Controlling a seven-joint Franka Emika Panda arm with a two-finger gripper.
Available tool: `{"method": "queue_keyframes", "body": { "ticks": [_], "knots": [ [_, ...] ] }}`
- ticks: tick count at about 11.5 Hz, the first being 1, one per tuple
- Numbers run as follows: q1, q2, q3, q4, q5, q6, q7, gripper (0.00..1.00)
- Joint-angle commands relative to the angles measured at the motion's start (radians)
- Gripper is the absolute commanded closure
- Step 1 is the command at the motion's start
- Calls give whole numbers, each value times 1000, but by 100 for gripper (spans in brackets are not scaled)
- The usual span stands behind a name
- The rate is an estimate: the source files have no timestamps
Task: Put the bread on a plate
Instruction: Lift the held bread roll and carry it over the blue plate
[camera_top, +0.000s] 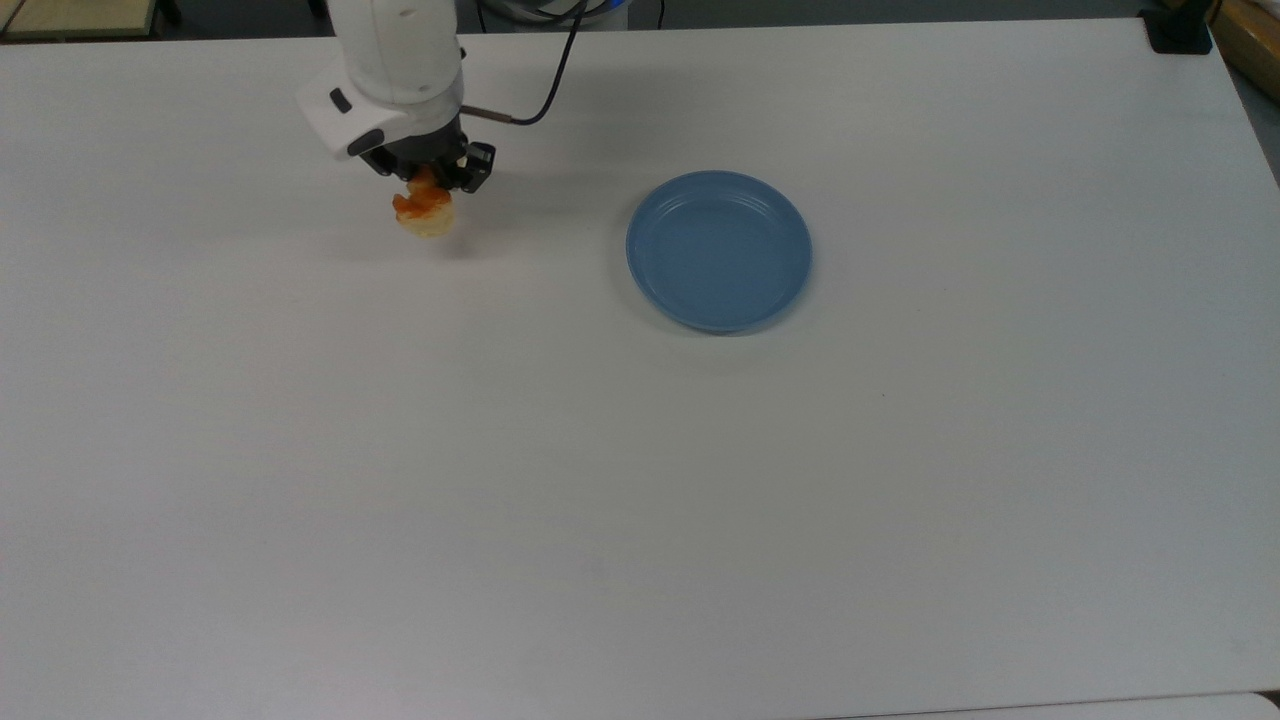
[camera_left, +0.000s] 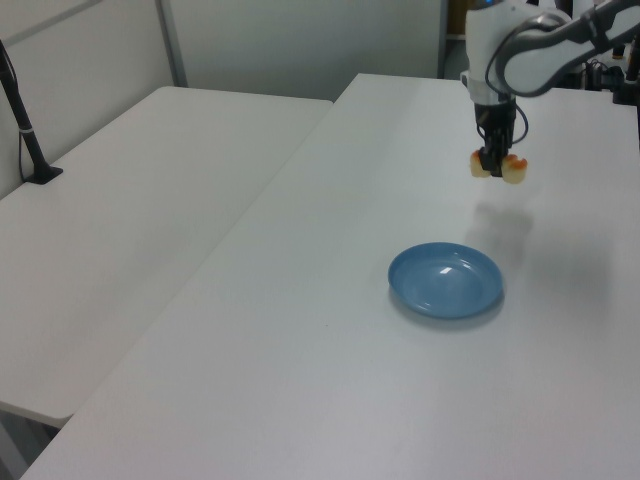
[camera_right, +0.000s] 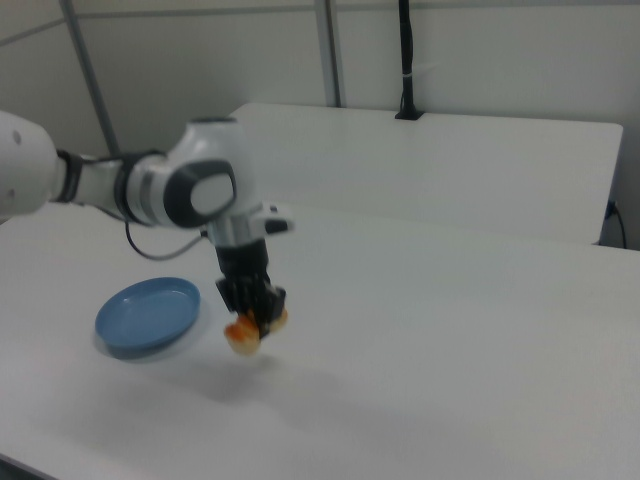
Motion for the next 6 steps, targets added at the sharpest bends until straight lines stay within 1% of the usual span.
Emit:
{"method": "queue_keyframes", "body": {
  "ticks": [1,2,4,6],
  "knots": [
    [125,-1,-2,164,70,-154,68,80],
    [168,5,0,187,78,-174,105,80],
    [260,22,0,209,87,-167,183,79],
    [328,59,3,255,86,-167,233,79]
  ]
}}
